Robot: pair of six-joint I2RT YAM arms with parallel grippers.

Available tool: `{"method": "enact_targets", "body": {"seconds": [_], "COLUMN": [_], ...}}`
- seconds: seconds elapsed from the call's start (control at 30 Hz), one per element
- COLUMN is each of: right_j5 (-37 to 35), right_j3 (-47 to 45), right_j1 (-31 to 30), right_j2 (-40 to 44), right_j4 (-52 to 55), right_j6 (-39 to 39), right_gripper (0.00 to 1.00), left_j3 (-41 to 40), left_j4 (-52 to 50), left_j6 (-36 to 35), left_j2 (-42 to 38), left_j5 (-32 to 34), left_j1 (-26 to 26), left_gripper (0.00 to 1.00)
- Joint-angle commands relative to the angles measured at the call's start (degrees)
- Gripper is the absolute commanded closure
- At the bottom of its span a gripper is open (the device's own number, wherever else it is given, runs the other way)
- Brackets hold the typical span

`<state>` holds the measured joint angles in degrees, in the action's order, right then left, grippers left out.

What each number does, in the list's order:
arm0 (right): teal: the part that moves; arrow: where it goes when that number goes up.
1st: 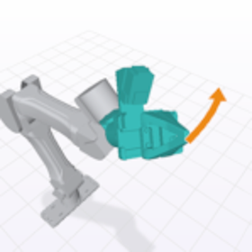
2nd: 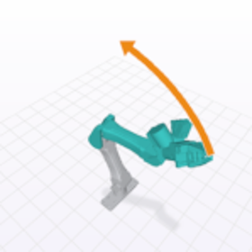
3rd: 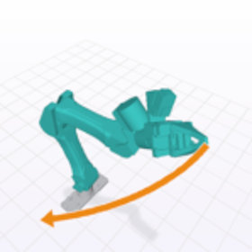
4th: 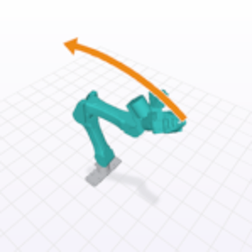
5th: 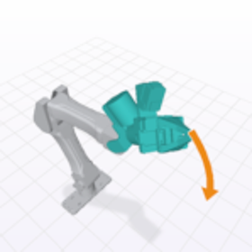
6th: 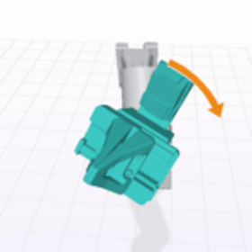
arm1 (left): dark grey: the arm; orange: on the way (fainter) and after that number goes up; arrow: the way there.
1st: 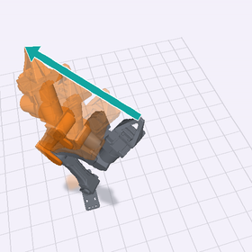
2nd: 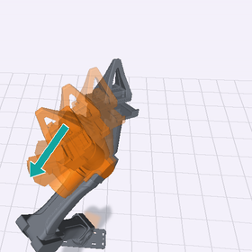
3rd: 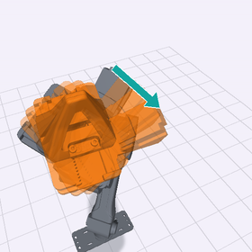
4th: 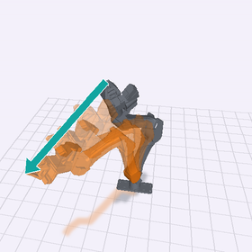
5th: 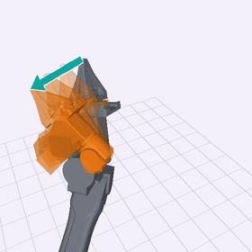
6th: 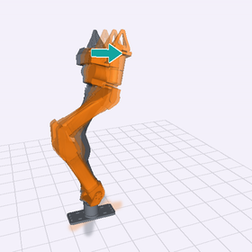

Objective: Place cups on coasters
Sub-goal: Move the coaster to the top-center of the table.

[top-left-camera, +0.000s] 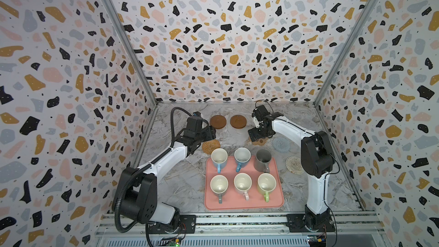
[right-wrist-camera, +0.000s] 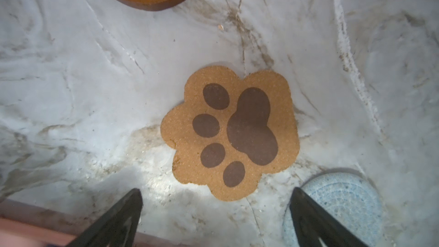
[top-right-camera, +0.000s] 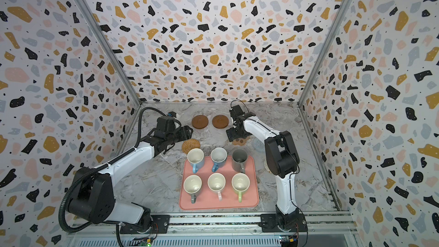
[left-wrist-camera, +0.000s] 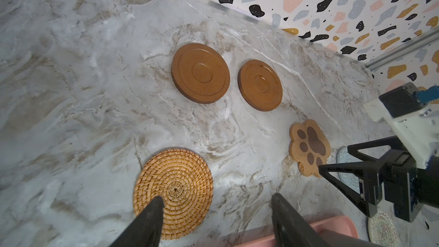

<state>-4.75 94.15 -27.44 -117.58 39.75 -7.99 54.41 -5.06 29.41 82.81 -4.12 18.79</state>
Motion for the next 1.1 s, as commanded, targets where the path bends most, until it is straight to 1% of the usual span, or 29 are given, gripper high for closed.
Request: {"method": "enact_targets", "body": {"seconds": [0.0,0.2,0.33,0.53,0.63,0.7,0.8,0.9,0.97,1.07], "right_j5": [-4.06,-8.17,-8.68,-8.73,-10.34,-10.07,-7.81,-4.15,-1.06,4.81], "right_j3": [3.36,6.26,6.71,6.04,6.09,6.16,5.73,3.26,-0.32,-9.81], "right_j1": [-0.71,-1.0,-1.44,-2.87,-2.54,-1.56,1.09,4.8,7.79,12.69], "right_j2": [-2.07,-5.44,-5.86,-5.66,-4.33,-2.83,0.29,4.8,8.36,14.79], "right_j4": [3.54,5.36,5.66,5.68,5.31,5.0,3.71,1.12,-0.98,-6.19], "right_j6": [1.85,3.39,3.88,3.96,3.02,1.88,-0.27,-3.04,-5.44,-9.6], "right_gripper": [0.01,0.01,0.01,0.01,0.01,0.01,0.01,0.01,0.01,0.01], "left_j3": [-1.22,-1.79,-1.03,-0.8,-1.11,-1.23,-1.33,-1.59,-1.81,-2.25], "left_j4": [1.82,2.82,2.1,2.16,2.16,2.03,1.81,1.85,1.9,1.99], "left_j6": [0.56,1.7,1.11,1.37,1.31,1.11,0.91,0.86,0.88,0.91], "left_j2": [-0.06,0.28,0.65,1.2,1.01,1.1,1.17,1.15,1.15,1.06], "left_j5": [0.85,0.85,0.96,0.52,0.43,0.42,0.26,0.16,0.16,0.17], "left_j1": [-0.24,-0.24,-0.25,-0.3,-0.24,-0.32,-0.26,-0.24,-0.24,-0.24], "left_gripper": [0.27,0.27,0.27,0.27,0.27,0.27,0.27,0.27,0.27,0.27]}}
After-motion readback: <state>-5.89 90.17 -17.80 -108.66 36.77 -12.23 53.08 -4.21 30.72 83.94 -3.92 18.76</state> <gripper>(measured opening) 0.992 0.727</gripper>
